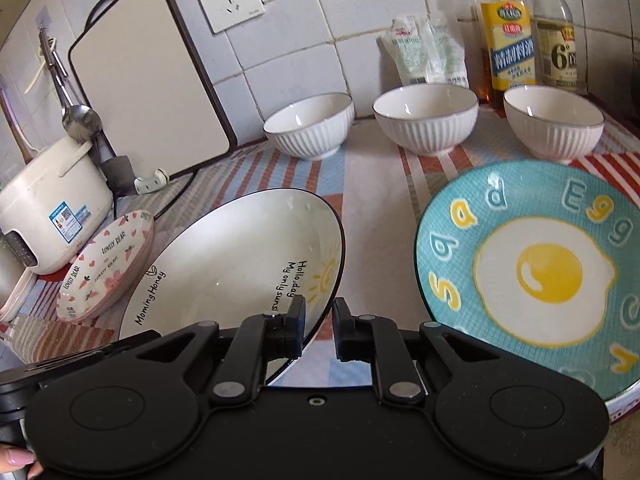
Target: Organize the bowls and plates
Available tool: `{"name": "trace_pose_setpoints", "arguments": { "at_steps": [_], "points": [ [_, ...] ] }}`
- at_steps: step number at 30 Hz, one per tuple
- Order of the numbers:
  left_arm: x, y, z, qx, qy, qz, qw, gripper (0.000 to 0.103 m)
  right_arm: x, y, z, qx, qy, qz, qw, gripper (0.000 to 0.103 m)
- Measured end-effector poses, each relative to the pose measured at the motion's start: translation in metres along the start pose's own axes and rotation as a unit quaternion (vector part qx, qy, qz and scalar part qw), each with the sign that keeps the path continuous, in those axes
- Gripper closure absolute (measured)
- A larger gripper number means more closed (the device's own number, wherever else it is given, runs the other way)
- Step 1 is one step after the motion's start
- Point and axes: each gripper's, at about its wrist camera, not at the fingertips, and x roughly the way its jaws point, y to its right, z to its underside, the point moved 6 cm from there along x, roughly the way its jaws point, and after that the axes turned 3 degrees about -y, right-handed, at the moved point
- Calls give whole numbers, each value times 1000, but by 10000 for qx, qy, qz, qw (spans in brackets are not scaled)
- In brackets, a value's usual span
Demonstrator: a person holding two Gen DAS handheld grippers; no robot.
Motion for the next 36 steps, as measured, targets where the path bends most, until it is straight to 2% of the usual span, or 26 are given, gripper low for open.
{"name": "trace_pose_setpoints", "arguments": {
  "at_steps": [6, 8, 11, 12, 15, 20, 22, 26, 28, 30, 31, 36],
  "points": [
    [1, 0, 3, 21, 43, -32, 10000, 84, 8, 3, 10, -99, -56, 50, 9999, 85],
    [1, -2, 3, -39, 43, -12, 10000, 82, 6, 2, 11, -161, -20, 47, 9999, 81],
    [-10, -4, 2, 29, 276, -314, 9991, 65, -10, 5, 8, -244, 82, 119, 9996, 64],
    [-16, -4, 1, 101, 390, -393, 9984, 61, -17, 6, 7, -306, 149, 129, 9993, 65],
    [-38, 3, -5, 333, 720, -469, 9957, 60, -44, 15, 4, -343, 242, 138, 9990, 64],
    [-78, 39, -13, 846, 1209, -65, 9890, 47, -91, 47, 8, -278, 468, 259, 9982, 63],
    [-85, 61, -12, 1214, 1247, 183, 9846, 44, -107, 62, 12, -238, 549, 300, 9978, 61],
    [-82, 103, -4, 1633, 1167, 752, 9768, 43, -135, 94, 21, -152, 829, 279, 9961, 58],
    [-72, 124, 3, 1744, 1135, 918, 9738, 43, -142, 108, 27, -186, 1093, 279, 9934, 50],
    [-57, 145, 9, 1807, 952, 1069, 9731, 45, -149, 122, 31, -142, 1462, 31, 9892, 33],
    [-50, 155, 12, 1838, 859, 1138, 9726, 46, -150, 129, 32, -70, 1541, -50, 9880, 33],
    [-19, 191, 20, 1911, 514, 1187, 9730, 51, -148, 158, 27, -86, 1355, 331, 9902, 33]
  ]
}}
